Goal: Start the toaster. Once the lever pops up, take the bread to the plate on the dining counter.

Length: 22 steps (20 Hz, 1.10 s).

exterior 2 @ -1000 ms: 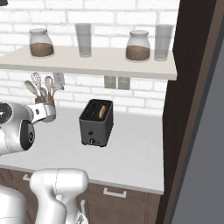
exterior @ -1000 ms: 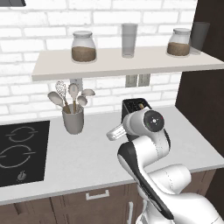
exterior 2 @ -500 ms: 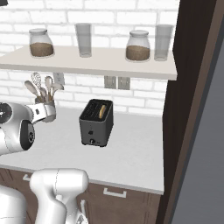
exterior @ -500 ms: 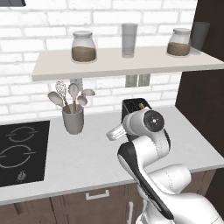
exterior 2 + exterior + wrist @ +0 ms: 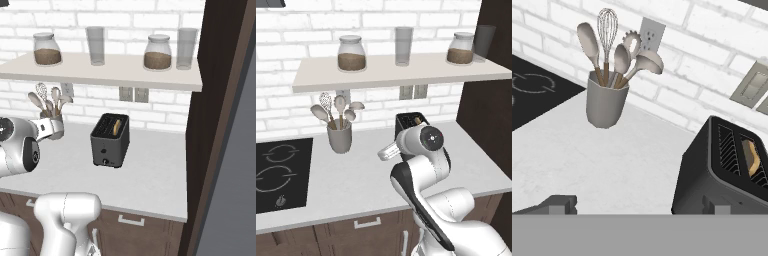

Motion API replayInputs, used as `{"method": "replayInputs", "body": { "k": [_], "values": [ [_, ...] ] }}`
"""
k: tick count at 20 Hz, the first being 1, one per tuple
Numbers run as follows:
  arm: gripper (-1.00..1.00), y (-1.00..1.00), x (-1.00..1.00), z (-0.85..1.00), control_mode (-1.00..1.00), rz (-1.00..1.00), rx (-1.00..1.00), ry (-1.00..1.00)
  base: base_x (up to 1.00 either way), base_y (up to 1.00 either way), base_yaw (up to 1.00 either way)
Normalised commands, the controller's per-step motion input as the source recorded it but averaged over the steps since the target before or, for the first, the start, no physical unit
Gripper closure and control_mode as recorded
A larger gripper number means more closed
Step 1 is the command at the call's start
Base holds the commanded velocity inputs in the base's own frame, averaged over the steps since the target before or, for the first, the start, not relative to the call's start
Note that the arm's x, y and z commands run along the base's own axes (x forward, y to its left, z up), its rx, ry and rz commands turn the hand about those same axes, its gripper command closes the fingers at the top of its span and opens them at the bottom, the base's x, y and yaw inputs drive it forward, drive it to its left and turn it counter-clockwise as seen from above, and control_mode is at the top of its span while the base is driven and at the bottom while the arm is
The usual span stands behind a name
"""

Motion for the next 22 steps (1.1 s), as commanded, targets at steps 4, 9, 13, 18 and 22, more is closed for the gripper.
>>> {"method": "replayInputs", "body": {
  "k": [4, 9, 13, 18, 22],
  "values": [
    [-1.0, 0.0, 0.0, 0.0, -1.0, 0.0, 0.0, 0.0, 0.0, 0.0, 0.0],
    [-1.0, 0.0, 0.0, 0.0, -1.0, 0.0, 0.0, 0.0, 0.0, 0.0, 0.0],
    [-1.0, 0.0, 0.0, 0.0, -1.0, 0.0, 0.0, 0.0, 0.0, 0.0, 0.0],
    [-1.0, 0.0, 0.0, 0.0, -1.0, 0.0, 0.0, 0.0, 0.0, 0.0, 0.0],
    [-1.0, 0.0, 0.0, 0.0, -1.0, 0.0, 0.0, 0.0, 0.0, 0.0, 0.0]
  ]
}}
